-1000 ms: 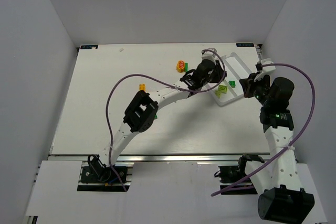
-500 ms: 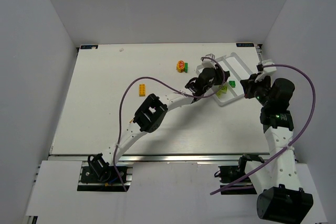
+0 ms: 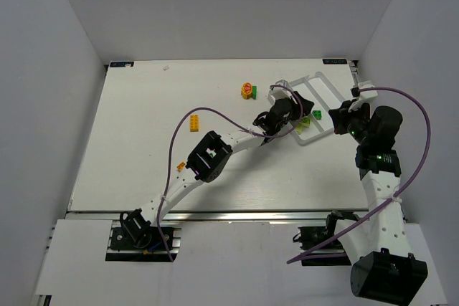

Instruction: Sort the legos into containers by color

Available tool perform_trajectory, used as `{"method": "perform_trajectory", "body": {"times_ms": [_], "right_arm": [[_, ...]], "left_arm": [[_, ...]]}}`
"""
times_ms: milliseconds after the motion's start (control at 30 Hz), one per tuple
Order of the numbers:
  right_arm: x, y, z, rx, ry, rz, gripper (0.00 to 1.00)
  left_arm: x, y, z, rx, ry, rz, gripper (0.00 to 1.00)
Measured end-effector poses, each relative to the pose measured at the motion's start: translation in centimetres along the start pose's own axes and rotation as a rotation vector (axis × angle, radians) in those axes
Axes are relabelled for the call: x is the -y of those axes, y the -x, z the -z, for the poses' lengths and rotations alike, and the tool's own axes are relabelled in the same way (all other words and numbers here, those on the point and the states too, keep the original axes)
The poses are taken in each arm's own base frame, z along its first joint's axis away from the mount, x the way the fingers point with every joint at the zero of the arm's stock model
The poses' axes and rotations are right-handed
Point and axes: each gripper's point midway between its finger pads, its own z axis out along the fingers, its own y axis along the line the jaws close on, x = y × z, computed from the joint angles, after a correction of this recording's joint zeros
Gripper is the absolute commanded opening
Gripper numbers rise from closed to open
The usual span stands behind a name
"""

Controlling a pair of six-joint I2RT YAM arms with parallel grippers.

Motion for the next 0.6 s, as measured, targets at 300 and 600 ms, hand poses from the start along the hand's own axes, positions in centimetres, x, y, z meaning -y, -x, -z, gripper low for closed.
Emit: {"method": "perform_trajectory", "body": {"times_ms": [300, 600], "right_arm": [[0.04, -0.12, -0.07, -0.004, 0.001, -0.002, 0.00], [-0.02, -0.13, -0.08, -0.004, 0.005, -0.003, 0.00]], "left_arm": [[0.35, 0.23, -0.05, 0.005, -0.007, 0.018, 0.66], [0.39, 0.20, -0.04, 0.001, -0.011, 0.018, 0.65]]}}
